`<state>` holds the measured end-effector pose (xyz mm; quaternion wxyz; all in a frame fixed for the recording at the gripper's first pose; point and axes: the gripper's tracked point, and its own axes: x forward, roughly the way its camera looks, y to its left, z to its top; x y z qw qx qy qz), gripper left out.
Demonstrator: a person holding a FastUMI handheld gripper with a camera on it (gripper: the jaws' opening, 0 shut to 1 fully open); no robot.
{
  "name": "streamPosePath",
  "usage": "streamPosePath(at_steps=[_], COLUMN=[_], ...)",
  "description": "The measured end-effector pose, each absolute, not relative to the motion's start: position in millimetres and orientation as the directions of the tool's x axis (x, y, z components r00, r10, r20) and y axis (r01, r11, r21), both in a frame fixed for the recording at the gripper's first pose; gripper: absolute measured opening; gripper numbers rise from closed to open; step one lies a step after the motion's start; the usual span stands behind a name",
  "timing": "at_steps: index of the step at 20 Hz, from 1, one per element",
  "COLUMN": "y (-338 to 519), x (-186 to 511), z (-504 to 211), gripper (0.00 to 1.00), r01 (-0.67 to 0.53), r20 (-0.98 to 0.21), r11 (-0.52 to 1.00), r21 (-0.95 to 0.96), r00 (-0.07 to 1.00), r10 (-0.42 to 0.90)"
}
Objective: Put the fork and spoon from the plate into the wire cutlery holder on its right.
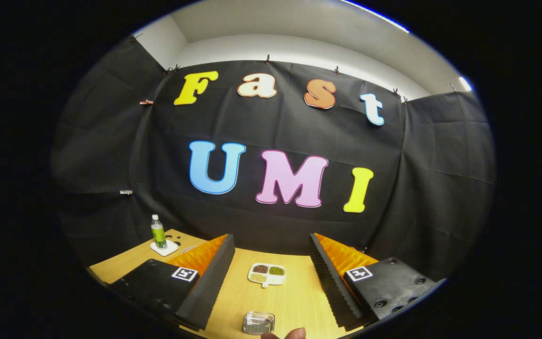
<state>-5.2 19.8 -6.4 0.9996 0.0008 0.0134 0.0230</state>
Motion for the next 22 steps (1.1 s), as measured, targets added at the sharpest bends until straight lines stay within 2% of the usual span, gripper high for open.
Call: streamPosePath(at_steps=[3, 8, 10, 14, 17, 19, 20, 22], y=[36.6, 98.4, 121.7, 166.1, 194.5, 205.7, 214.2, 231.8], x=[-3.5, -13.4, -22.2, -44.4, -68.6, -81.8, -86.8, -87.3], z=[-14.4, -91.9, -132.6, -206.3, -260.8, -289.7, -299.5, -318.4], gripper=[0.98, 0.99, 0.98, 0.97, 0.92, 0.84, 0.75, 0.74], r01=[-0.094, -0.279, -0.319, -0.356, -0.347, -0.323, -0.31, -0.292], r20=[-0.05, -0.333, -0.469, -0.662, -0.779, -0.829, -0.841, -0.856], r11=[0.995, 0.957, 0.938, 0.898, 0.884, 0.892, 0.892, 0.894], r21=[0.012, 0.077, 0.139, 0.258, 0.313, 0.317, 0.33, 0.341], r00=[0.994, 0.898, 0.813, 0.612, 0.438, 0.362, 0.332, 0.296], r10=[0.095, 0.289, 0.346, 0.433, 0.448, 0.426, 0.427, 0.423])
